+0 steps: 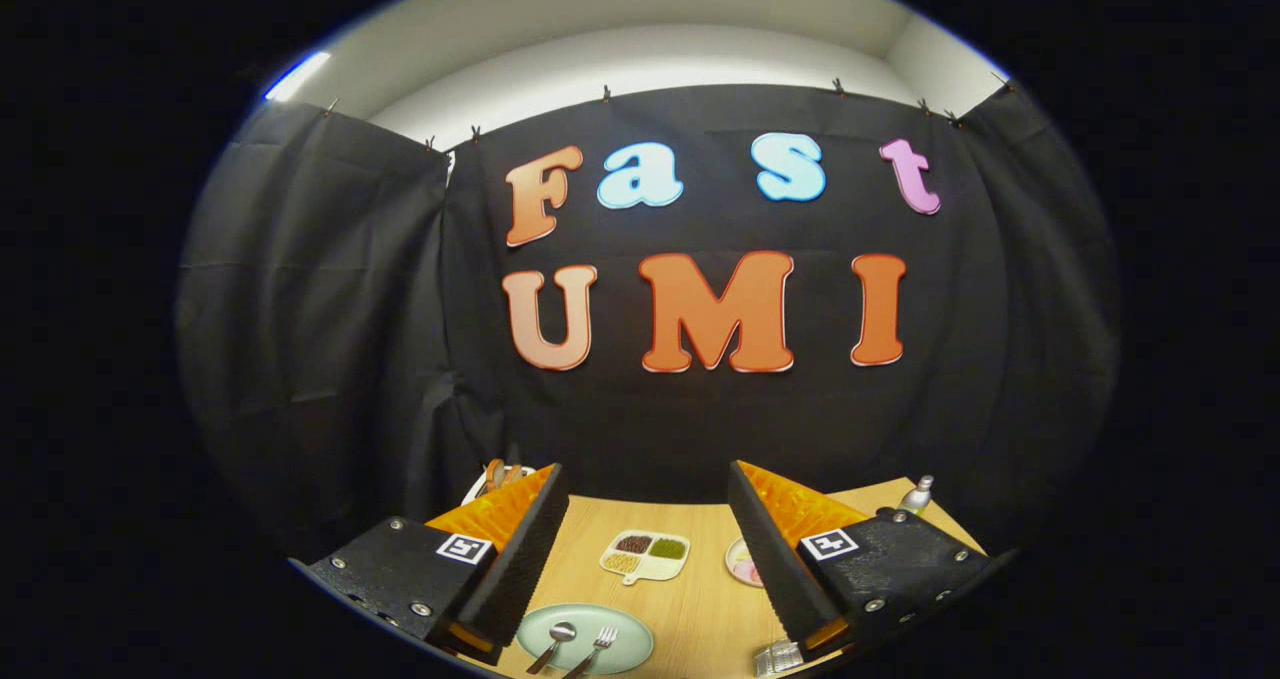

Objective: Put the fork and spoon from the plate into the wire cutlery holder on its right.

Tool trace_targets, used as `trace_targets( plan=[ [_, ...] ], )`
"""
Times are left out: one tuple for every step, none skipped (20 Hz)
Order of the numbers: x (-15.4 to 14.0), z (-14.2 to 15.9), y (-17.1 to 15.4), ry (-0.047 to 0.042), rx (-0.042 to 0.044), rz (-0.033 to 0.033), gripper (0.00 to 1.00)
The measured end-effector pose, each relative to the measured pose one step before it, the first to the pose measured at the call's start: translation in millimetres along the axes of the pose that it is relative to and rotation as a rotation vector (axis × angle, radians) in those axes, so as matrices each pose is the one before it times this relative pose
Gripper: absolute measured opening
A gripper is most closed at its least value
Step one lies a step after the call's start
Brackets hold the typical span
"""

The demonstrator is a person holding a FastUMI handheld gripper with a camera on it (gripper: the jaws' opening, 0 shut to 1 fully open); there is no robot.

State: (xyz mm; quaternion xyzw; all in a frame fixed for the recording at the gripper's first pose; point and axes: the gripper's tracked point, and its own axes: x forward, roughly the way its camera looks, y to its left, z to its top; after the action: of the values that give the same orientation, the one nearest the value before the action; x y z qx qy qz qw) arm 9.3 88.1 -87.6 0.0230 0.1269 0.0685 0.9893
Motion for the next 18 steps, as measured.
trace_targets(
  plan=[
    [3.71, -11.66, 5.09, 0.03412, -0.00034, 0.00346, 0.97],
    [2.16, -11.72, 6.49, 0.03284, 0.00318, 0.01026, 0.96],
    [3.74, -9.7, 5.92, 0.03089, 0.00737, 0.00691, 0.97],
    [3.69, -11.69, 6.23, 0.03461, 0.0076, 0.00851, 0.96],
    [4.25, -11.99, 3.48, 0.0409, 0.00627, 0.00207, 0.96],
    [5.5, -13.33, 3.32, 0.04131, 0.0064, 0.00356, 0.95],
    [5.46, -12.96, 2.97, 0.04676, 0.00578, -0.00006, 0.95],
    [4.2, -13.71, 6.63, 0.04473, 0.00801, 0.01378, 0.94],
    [4.35, -12.56, 3.31, 0.0448, 0.00809, 0.00337, 0.93],
    [6.23, -15.1, 4.4, 0.04536, 0.00602, 0.00759, 0.93],
    [5.37, -14.78, 2.21, 0.05318, 0.005, 0.0015, 0.93],
    [5.74, -15.14, 2.62, 0.05115, 0.00695, 0.00728, 0.93],
    [6.21, -15.02, 0.74, 0.05299, 0.00849, 0.00027, 0.93],
    [7.47, -12.71, 3.84, 0.0485, 0.00833, 0.00257, 0.92],
    [6.86, -12.53, 1.16, 0.04775, 0.0048, 0.00034, 0.92],
    [7.08, -9.63, 0.86, 0.03418, 0.00139, 0.0005, 0.92],
    [5.93, -11.39, -0.09, 0.0429, -0.00515, -0.00622, 0.91],
    [7.36, -10.03, -0.13, 0.03708, -0.00199, -0.00267, 0.91]
  ],
)
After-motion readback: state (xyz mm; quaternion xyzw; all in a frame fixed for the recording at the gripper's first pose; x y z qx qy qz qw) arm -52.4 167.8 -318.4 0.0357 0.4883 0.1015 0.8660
